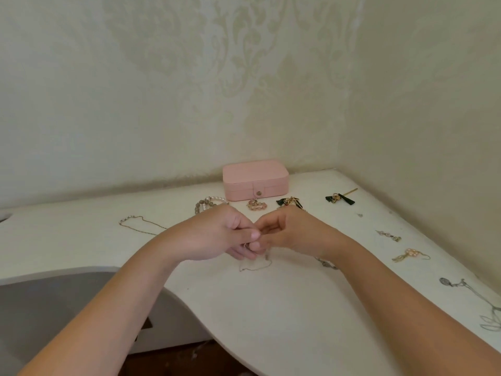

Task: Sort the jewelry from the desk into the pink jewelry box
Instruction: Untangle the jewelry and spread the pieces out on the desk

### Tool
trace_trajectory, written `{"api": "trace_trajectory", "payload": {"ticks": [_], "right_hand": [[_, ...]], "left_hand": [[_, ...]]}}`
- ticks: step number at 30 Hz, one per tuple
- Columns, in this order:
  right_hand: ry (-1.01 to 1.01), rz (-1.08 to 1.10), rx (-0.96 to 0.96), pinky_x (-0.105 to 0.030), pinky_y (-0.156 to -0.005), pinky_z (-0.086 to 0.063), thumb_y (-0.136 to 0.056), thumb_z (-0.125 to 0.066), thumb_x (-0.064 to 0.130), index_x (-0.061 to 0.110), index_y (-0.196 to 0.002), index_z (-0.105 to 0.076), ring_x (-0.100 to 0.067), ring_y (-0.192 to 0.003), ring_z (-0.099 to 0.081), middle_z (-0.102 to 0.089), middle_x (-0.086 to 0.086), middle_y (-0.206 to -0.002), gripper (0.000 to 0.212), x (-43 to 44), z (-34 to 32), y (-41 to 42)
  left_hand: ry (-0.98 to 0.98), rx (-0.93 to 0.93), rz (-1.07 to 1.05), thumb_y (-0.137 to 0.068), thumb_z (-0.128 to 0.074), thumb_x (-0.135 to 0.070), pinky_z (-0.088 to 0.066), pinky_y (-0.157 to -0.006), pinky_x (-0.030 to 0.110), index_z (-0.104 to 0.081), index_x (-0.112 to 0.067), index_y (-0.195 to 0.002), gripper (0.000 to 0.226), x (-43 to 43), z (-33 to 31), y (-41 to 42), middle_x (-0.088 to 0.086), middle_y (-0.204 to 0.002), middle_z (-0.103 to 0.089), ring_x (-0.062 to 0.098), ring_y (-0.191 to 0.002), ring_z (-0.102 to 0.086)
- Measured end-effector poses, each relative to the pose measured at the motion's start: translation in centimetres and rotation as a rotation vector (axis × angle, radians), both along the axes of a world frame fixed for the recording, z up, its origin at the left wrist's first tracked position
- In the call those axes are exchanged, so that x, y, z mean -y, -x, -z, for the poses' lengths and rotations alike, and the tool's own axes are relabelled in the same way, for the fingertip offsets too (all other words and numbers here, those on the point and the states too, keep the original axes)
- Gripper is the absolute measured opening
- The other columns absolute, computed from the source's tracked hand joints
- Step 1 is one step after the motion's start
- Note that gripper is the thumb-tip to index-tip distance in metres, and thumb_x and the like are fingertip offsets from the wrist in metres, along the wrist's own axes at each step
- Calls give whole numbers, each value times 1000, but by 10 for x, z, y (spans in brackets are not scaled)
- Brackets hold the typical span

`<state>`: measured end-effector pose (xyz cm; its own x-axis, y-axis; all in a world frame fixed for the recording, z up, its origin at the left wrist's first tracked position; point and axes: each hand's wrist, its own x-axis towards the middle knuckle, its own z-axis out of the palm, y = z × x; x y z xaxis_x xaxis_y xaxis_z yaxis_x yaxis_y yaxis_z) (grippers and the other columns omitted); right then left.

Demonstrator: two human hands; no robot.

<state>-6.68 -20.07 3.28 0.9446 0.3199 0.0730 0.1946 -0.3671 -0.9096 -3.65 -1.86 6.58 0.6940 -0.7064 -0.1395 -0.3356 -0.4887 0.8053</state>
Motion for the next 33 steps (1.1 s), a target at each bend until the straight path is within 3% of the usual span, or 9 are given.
{"api": "trace_trajectory", "payload": {"ticks": [4, 8, 11, 14, 19, 21, 26, 30, 33], "right_hand": [[-88, 90, 31, -25, -70, -43, -78, -75, 17, 12, -88, -76, -10, -61, -53, -66, -4, -71, 11, -5, -3, 3], [-210, 153, 35, -14, -54, -38, -82, -71, 16, 13, -86, -77, -8, -55, -43, -67, -1, -69, 7, -4, -9, 6], [-298, 178, 37, -15, -56, -39, -84, -68, 19, 22, -74, -77, -7, -55, -46, -64, -14, -73, 14, 1, -12, 6], [-427, 156, -25, -17, -55, -40, -83, -65, 25, 15, -85, -76, -8, -45, -34, -52, -1, -58, 15, 7, -11, 5], [-558, 122, -143, -18, -44, -18, -79, -59, 33, 10, -78, -71, -7, -46, -18, -34, 5, -50, 25, 15, -12, 3], [-546, 103, -166, -18, -43, -20, -80, -60, 33, 10, -72, -67, -8, -45, -19, -32, 3, -50, 25, 14, -11, 4], [-241, 82, -83, -21, -65, -50, -80, -68, 29, 10, -61, -61, -19, -59, -47, -52, -1, -53, 28, 5, -7, 6], [397, 227, 229, -17, -63, -41, -87, -63, 37, 13, -70, -68, 0, -63, -54, -70, 8, -74, 29, -8, 1, 0], [589, 251, 392, -22, -81, -38, -94, -52, 35, 18, -97, -69, -6, -99, -58, -66, 7, -110, 24, -12, 10, -11]], "left_hand": [[-58, 344, -114, -88, -64, -22, -56, -75, 24, -76, -16, -81, 15, -2, -15, 6, -5, -75, -74, 3, -73, -70], [40, 382, -193, -88, -64, -22, -54, -70, 18, -71, -10, -82, 15, -5, -24, 6, -4, -73, -73, 4, -70, -69], [311, 175, -286, -95, -53, -18, -56, -72, 23, -64, -3, -81, 23, -9, -32, 6, 8, -76, -73, 14, -75, -70], [629, -110, -334, -98, -44, -16, -56, -61, 27, -53, -8, -71, 29, -16, -39, 1, 10, -61, -64, 24, -66, -69], [879, -389, -473, -96, -43, -20, -51, -48, 20, -49, -13, -71, 27, -39, -37, -25, -7, -46, -34, 6, -39, -41], [864, -436, -507, -96, -45, -21, -42, -40, 16, -49, -13, -71, 26, -47, -33, -31, -8, -46, -29, 4, -37, -32], [756, -334, -531, -93, -50, -31, -29, -36, 16, -46, -16, -62, 35, -63, -23, -36, -8, -46, -25, 6, -37, -25], [622, -52, -514, -93, -52, -30, -28, -41, 19, -44, -14, -54, 43, -71, -24, -27, -5, -48, -25, 11, -42, -23], [453, 187, -389, -83, -64, -34, -37, -49, 21, -52, -17, -51, 39, -75, -12, -16, -1, -48, -38, 12, -45, -36]]}}
